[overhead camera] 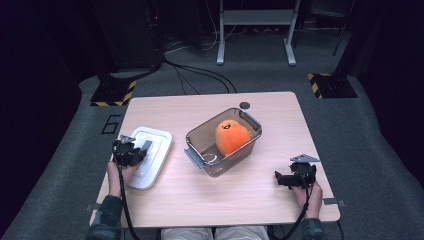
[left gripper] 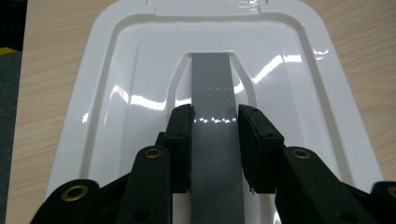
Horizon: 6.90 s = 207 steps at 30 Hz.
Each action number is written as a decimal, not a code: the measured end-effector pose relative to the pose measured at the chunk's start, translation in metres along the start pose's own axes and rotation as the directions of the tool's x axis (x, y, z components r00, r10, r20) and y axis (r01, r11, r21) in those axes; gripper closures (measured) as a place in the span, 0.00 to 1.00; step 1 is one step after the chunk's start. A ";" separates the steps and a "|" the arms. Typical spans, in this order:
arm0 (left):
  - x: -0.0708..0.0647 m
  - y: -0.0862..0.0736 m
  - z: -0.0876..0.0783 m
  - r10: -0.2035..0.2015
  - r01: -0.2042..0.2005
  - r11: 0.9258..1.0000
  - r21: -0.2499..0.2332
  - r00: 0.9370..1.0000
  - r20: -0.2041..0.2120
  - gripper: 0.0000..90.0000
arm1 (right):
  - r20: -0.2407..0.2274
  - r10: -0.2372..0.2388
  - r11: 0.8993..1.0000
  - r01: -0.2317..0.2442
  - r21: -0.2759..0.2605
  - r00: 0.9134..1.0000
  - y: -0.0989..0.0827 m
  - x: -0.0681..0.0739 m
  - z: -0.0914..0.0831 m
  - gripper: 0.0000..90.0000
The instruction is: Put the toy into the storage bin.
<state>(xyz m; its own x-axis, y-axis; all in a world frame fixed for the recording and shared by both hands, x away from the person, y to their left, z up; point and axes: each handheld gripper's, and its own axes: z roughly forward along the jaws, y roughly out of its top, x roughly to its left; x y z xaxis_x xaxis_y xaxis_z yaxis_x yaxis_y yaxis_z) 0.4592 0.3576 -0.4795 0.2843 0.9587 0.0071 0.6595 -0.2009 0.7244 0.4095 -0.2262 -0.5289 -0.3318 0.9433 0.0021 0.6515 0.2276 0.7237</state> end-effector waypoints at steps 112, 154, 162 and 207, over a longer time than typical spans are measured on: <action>-0.170 0.177 -0.020 0.426 -0.412 0.904 -0.116 0.836 0.347 0.74 | -0.006 0.004 1.000 -0.004 -0.008 1.000 0.000 0.000 0.000 0.05; -0.211 0.157 0.005 0.388 -0.392 0.916 -0.084 0.815 0.430 0.24 | -0.009 -0.006 1.000 0.006 -0.007 1.000 0.000 0.000 -0.001 0.06; -0.173 0.137 -0.020 0.361 -0.343 0.932 -0.116 0.855 0.372 0.15 | -0.007 -0.005 1.000 0.005 -0.007 1.000 0.000 0.000 -0.001 0.06; -0.025 -0.069 0.002 0.042 -0.042 0.999 0.002 0.997 0.060 0.01 | -0.002 -0.003 1.000 0.003 -0.008 1.000 0.000 0.000 -0.001 0.06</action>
<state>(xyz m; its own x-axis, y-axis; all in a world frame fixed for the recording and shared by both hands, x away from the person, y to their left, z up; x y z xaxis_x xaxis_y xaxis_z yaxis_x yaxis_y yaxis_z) 0.4083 0.3469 -0.5313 0.3529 0.9356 -0.0043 0.6482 -0.2412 0.7223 0.4087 -0.2262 -0.5286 -0.3355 0.9420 0.0015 0.6449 0.2285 0.7293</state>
